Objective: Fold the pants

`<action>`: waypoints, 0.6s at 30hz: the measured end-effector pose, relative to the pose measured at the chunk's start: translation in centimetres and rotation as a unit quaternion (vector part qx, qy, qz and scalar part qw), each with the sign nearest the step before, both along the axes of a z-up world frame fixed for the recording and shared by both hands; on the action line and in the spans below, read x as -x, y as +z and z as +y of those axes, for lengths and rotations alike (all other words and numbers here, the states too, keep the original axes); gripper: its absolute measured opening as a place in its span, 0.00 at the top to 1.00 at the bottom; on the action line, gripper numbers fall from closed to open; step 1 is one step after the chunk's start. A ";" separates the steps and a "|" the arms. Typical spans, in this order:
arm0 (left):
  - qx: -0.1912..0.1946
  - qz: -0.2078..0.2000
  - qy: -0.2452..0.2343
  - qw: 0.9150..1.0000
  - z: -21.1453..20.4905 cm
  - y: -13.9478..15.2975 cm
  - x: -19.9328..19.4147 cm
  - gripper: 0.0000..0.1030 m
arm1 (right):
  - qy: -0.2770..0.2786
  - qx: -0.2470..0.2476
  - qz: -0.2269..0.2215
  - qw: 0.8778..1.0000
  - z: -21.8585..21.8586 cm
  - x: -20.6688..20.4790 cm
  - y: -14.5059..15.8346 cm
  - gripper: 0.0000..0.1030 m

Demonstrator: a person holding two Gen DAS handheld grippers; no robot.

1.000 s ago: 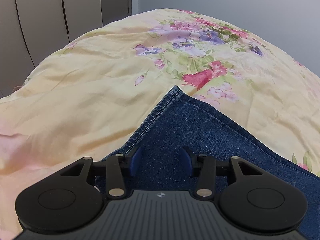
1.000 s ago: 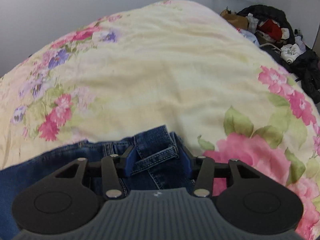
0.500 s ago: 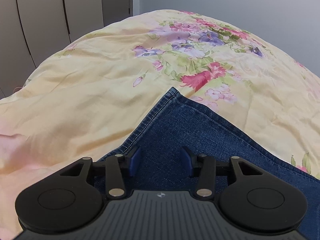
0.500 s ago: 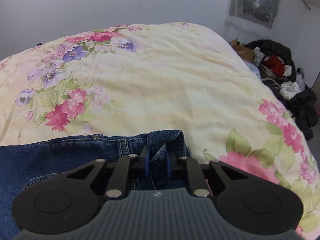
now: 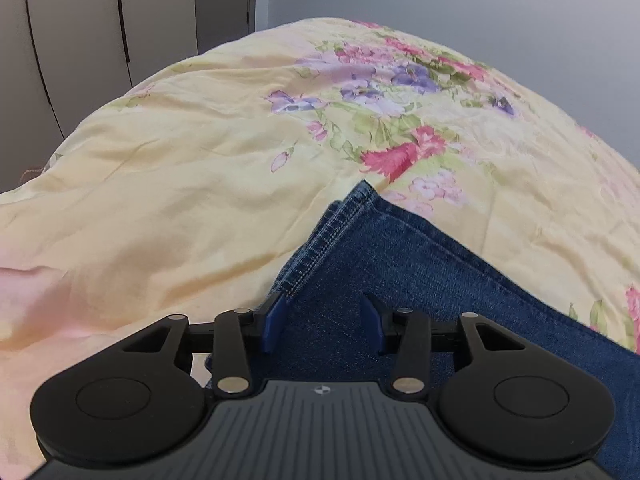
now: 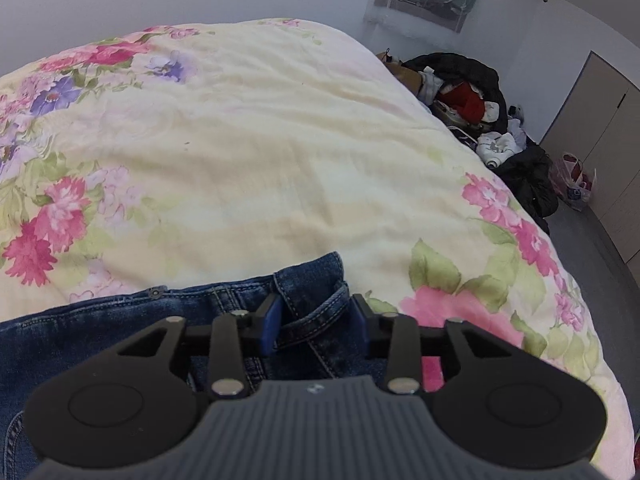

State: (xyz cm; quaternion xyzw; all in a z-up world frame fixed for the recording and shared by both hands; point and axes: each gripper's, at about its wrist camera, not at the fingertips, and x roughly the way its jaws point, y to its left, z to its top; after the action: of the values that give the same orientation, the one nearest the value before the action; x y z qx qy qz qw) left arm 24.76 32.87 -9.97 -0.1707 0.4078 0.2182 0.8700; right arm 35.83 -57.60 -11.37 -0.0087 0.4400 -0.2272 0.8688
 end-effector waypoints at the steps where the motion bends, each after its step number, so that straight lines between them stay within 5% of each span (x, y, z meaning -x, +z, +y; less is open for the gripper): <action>1: 0.007 -0.011 0.007 1.000 0.4 0.4 0.6 0.49 | 0.000 0.007 -0.004 1.000 0.2 0.5 0.6 0.62; 12: 0.115 -0.067 0.057 0.989 4.2 0.3 7.4 0.48 | 0.093 -0.042 -0.015 0.995 11.7 6.4 3.3 0.58; 18: 0.161 -0.093 0.075 0.980 5.2 -1.6 7.8 0.51 | 0.122 -0.120 -0.046 0.984 17.8 10.3 3.6 0.58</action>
State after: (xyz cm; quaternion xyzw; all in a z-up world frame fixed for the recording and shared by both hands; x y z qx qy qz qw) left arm 16.97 38.12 -11.61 -0.3580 0.3407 0.1971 0.8467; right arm 25.50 -39.77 -7.78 0.0519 0.4195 -0.0651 0.9039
